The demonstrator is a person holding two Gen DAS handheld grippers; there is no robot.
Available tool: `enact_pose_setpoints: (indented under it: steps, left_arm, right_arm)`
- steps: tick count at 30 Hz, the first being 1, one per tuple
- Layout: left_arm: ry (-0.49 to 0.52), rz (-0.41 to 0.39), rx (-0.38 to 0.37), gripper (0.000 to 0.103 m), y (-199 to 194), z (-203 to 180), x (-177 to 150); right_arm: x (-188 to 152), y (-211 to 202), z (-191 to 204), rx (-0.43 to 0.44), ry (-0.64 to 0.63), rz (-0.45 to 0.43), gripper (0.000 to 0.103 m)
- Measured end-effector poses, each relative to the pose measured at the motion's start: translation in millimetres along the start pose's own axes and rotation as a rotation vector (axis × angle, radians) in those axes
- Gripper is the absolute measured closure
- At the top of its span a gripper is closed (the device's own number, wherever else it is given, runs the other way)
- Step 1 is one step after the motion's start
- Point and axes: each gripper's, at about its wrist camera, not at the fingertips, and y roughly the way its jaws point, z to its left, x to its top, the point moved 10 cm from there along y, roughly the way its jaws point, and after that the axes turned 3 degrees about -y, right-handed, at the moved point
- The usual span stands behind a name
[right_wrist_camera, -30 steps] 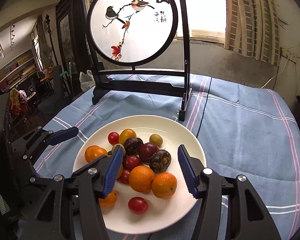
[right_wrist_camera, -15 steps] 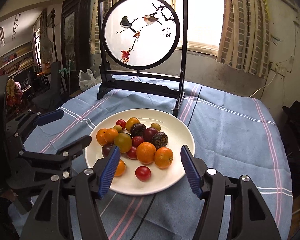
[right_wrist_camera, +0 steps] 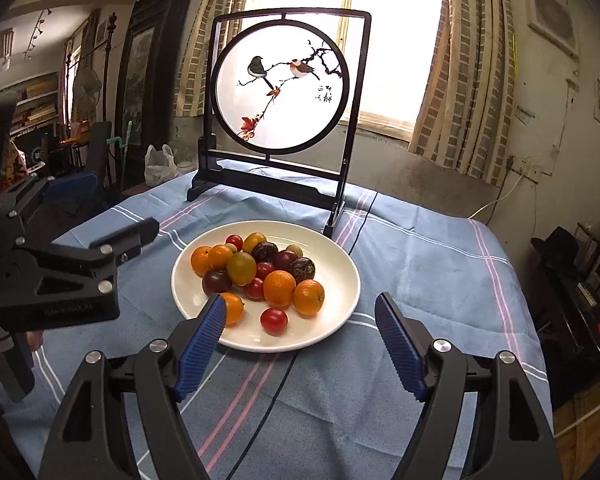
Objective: Organize fruits
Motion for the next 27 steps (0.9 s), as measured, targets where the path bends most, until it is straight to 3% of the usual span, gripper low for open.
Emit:
enact_pose_setpoints:
  steps: [16,20,23,27]
  left_arm:
    - [-0.077,0.07,-0.04,0.005,19,11,-8]
    - [-0.062,0.054,0.011,0.005,20,13,-9]
    - [-0.053,0.073,0.006,0.005,26,10,-12]
    - [-0.068,0.092,-0.005,0.005,31,8,-16]
  right_arm:
    - [-15,13,2,0.014,0.005,0.025,0.026]
    - [-19,19,2,0.015,0.005,0.038,0.026]
    - [-19,21,3,0.021,0.008,0.043,0.026]
    - [-16,21,2,0.008,0.03,0.031,0.018]
